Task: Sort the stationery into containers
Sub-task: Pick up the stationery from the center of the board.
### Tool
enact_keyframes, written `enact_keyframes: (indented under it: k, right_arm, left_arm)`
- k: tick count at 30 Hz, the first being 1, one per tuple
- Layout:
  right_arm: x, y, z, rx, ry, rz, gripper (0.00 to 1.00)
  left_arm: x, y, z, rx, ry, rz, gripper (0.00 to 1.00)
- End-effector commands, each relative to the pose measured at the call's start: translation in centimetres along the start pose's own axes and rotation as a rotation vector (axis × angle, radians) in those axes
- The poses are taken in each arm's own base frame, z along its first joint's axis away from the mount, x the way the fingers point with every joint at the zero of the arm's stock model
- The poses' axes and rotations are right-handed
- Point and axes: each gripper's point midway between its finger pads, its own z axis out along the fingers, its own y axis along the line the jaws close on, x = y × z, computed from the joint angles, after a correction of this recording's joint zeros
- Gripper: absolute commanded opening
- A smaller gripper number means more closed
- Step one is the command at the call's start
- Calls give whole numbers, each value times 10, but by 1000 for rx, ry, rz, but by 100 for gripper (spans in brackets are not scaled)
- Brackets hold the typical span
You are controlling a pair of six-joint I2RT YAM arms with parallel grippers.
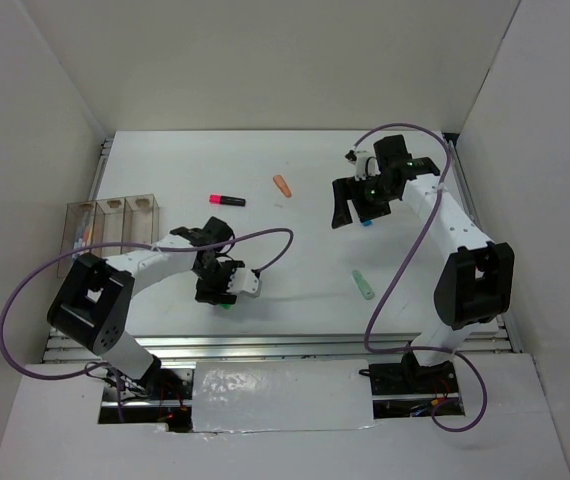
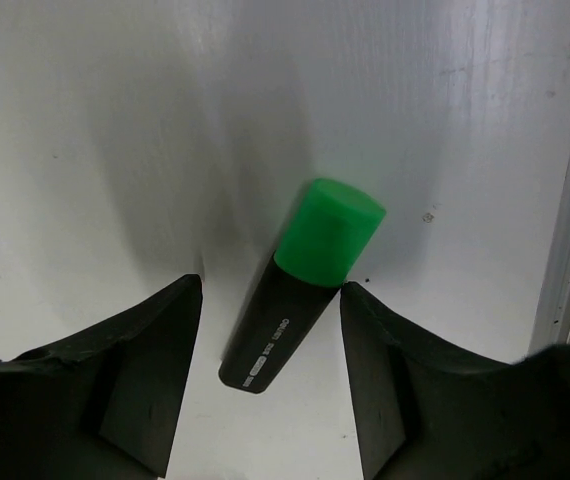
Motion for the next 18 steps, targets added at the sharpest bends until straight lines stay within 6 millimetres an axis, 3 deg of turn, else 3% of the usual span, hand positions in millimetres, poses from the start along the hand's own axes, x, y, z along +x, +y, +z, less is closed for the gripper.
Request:
enact_keyframes:
  k: [1, 7, 10, 12, 15, 16, 18]
  right_arm:
    - [0, 0, -12, 2, -18, -14, 100]
    - [-2, -1, -14, 0, -17, -8, 100]
    - [-4, 0, -15, -1, -20, -8, 100]
    - [-4, 0, -15, -2, -21, -3, 100]
    - [-4, 1, -15, -7, -24, 0, 100]
    - [-3, 2, -14, -9, -20, 2, 100]
    - [-2, 2, -12, -11, -19, 4, 100]
  left_arm:
    - [2, -5, 10, 18, 6, 28, 69]
    - [5, -9, 15, -9, 14, 4, 55]
    - [4, -8, 13, -42, 17, -32, 42]
    - [2, -4, 8, -65, 30, -75, 27]
    - [-14, 6, -13, -92, -23, -300, 8]
    - [-21, 27, -31, -145, -68, -386, 4]
    - [-22, 45, -52, -180, -120, -594, 0]
